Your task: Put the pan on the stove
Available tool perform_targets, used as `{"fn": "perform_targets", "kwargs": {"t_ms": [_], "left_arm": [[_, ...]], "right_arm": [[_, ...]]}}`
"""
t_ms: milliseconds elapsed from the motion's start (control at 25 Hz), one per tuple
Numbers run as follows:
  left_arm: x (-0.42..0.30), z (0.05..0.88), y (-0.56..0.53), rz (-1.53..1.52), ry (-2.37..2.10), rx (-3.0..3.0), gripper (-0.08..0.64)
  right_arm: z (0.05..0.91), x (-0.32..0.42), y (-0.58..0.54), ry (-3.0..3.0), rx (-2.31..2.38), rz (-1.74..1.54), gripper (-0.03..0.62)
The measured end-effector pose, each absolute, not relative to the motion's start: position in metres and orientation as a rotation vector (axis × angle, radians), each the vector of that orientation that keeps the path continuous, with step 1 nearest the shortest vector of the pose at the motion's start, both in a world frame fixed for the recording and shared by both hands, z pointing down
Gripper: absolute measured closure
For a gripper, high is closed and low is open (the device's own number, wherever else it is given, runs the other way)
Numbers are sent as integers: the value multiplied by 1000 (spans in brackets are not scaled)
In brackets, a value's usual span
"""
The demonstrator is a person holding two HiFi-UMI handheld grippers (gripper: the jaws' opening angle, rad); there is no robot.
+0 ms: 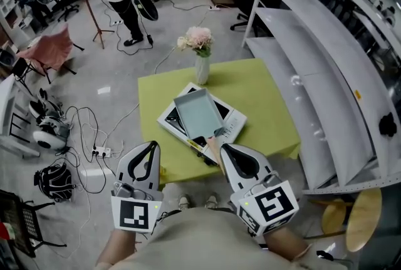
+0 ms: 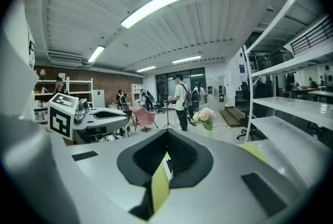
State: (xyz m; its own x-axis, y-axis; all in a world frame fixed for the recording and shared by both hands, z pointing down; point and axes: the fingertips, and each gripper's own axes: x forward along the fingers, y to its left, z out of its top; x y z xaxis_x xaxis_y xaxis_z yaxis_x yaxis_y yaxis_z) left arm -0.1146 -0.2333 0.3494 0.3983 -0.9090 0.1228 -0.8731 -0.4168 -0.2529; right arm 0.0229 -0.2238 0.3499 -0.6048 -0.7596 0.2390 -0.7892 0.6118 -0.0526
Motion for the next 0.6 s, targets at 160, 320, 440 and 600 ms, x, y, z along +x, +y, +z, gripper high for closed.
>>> {"fn": "perform_targets", "kwargs": {"t_ms": [160, 320, 440, 600], "left_arm": [[-116, 347, -236, -362, 1601, -2504, 552], [-116, 346, -237, -368, 1592, -2503, 552], [-117, 347, -238, -362, 1589, -2511, 552], [-120, 349, -240, -360, 1586, -2521, 552]], "right_arm": [[346, 25, -229, -2626, 1314, 192, 586], [342, 32, -235, -2616, 1359, 191, 587], [341, 34, -238, -2611, 1378, 186, 587], [342, 32, -241, -2601, 1388, 173, 586]]}}
